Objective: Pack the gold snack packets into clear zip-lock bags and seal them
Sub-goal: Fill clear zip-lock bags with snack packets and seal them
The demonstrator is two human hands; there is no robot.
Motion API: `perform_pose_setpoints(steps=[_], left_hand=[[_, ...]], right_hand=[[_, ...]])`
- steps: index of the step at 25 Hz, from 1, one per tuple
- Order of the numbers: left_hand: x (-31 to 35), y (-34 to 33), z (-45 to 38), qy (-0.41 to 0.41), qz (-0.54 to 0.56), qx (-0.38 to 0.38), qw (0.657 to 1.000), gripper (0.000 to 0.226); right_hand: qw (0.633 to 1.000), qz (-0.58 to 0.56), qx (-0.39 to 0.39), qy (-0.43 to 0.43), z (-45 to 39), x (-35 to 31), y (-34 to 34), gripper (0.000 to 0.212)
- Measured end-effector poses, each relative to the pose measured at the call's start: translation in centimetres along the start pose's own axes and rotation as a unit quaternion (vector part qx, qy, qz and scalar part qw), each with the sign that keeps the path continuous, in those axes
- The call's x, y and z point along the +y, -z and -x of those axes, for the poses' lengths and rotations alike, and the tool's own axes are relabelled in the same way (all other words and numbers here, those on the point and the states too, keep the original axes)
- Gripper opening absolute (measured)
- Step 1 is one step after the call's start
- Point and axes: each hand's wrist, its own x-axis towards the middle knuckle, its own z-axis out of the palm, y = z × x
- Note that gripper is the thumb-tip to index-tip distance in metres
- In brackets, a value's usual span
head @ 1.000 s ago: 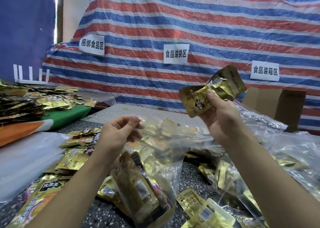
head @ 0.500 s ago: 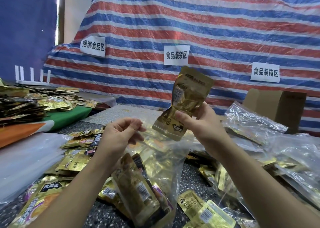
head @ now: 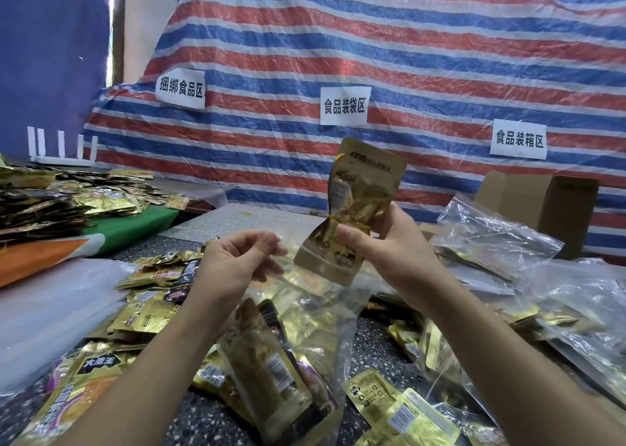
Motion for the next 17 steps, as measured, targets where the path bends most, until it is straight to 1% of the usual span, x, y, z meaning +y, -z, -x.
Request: perform_pose_setpoints(steps=[2,5,9,14,15,17], left_hand=[[-0.1,0.0,0.0,-0.002,-0.003,-0.002,1.0,0.02],[-0.1,0.1,-0.1,-0.003,-0.001,0.0,1.0,0.023],[-0.1,-0.2,-0.1,-0.006,-0.015,0.002,1.0,0.026],[0.0,-0.6,0.2,-0.009,-0.032,0.0,0.999,0.03],[0.0,-0.7,0.3,-0.011,-0.035,-0.002,0.999,0.03],[0.1,-0.9,0.4,-0.015,-0.039,-0.003,0.999,0.03]], right_hand=[[0.999,0.015,-0.03,0.0,0.2,0.0,0.1,0.026],[0.995,0.037,-0.089,0.009,0.5,-0.1,0.4,0.02],[0.987,0.068,-0.143,0.0,0.5,-0.1,1.0,0.021],[0.974,0.15,-0.17,-0.001,0.4,-0.4,1.0,0.014],[0.971,0.166,-0.17,-0.008,0.3,-0.3,0.8,0.01],[0.968,0.181,-0.172,-0.033,0.3,-0.2,0.6,0.01]])
